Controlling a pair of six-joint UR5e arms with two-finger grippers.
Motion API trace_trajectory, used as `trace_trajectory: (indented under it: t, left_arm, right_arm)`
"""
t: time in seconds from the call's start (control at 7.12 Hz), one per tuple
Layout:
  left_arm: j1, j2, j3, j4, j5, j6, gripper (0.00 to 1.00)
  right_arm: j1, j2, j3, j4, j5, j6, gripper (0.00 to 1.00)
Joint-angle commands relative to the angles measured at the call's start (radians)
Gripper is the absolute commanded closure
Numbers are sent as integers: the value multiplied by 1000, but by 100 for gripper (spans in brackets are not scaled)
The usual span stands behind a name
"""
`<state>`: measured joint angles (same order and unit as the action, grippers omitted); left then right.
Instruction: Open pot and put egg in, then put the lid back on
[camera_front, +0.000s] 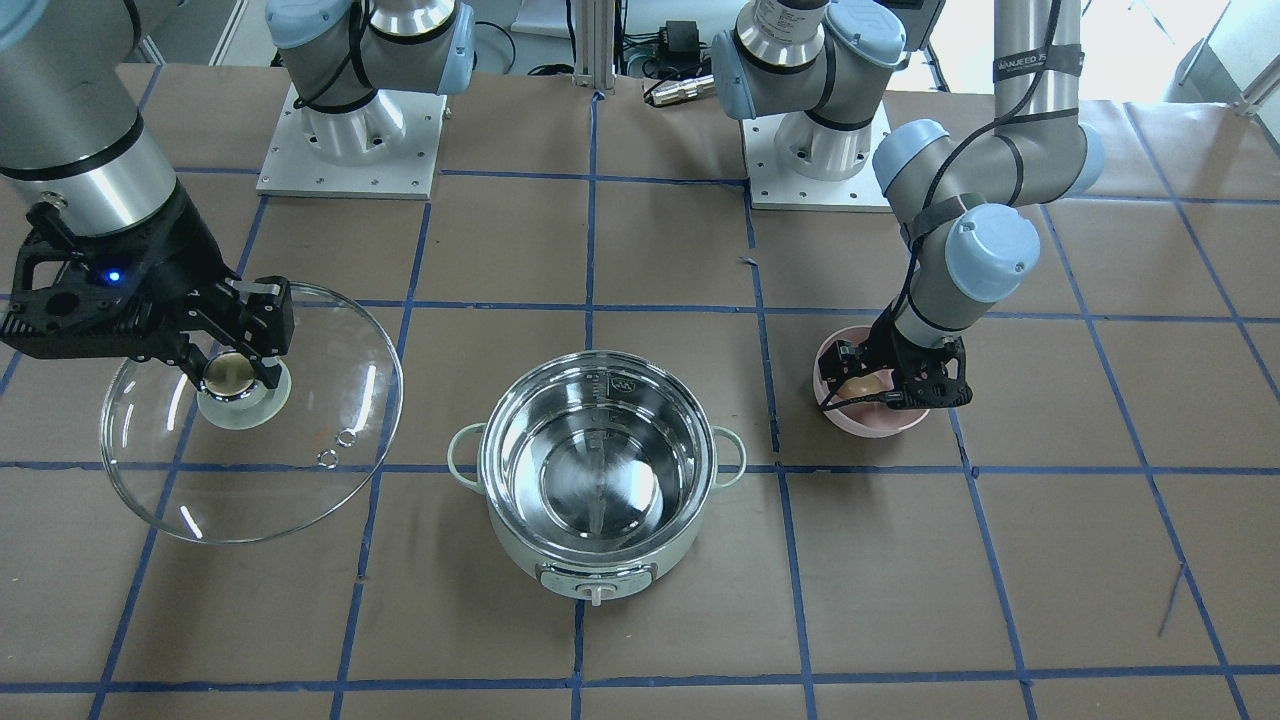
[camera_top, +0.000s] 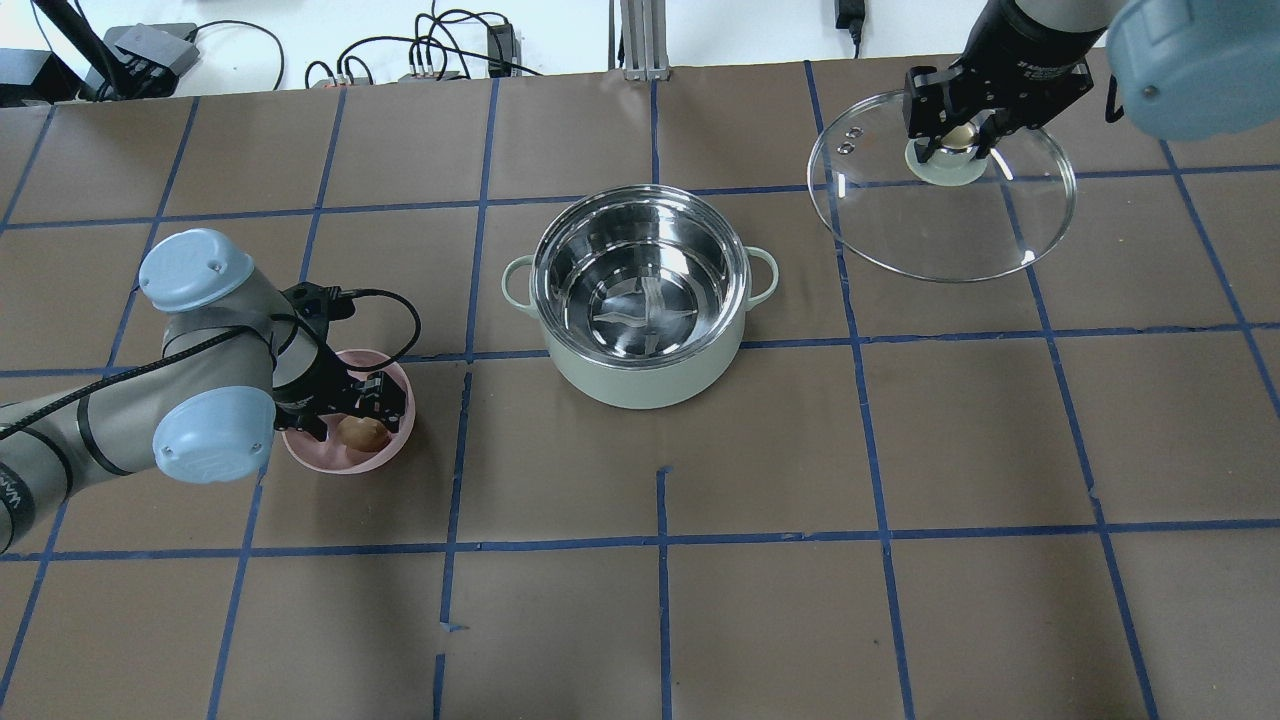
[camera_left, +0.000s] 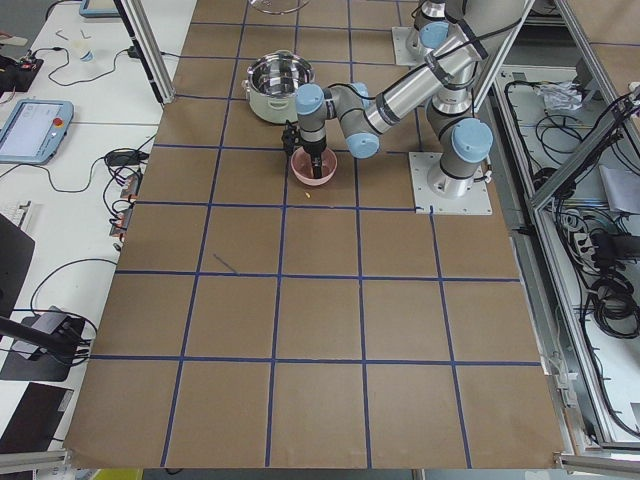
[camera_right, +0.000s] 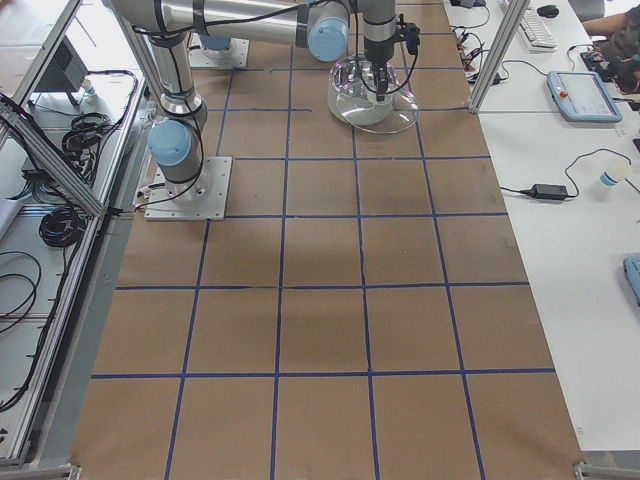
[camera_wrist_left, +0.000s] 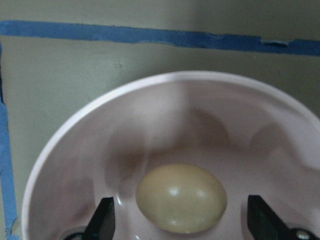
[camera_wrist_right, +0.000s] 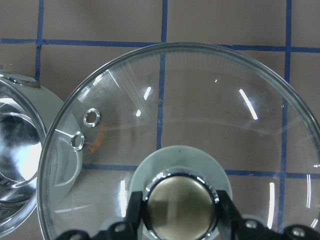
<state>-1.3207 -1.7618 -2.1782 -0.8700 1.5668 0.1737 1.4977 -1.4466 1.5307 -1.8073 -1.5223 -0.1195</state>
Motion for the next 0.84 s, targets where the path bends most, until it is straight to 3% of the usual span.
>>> trace_trajectory:
  t: [0.0,0.28,0.7]
  left_arm:
    - [0,-1,0,0,-1,1,23]
    - [0,-1,0,0,-1,1,52]
    - [0,-1,1,0,-2,3,72]
  right_arm:
    - [-1,-6,6,-1,2,0,60]
    - [-1,-8,8,0,2,0,60]
    - [-1,-9,8,2,2,0,60]
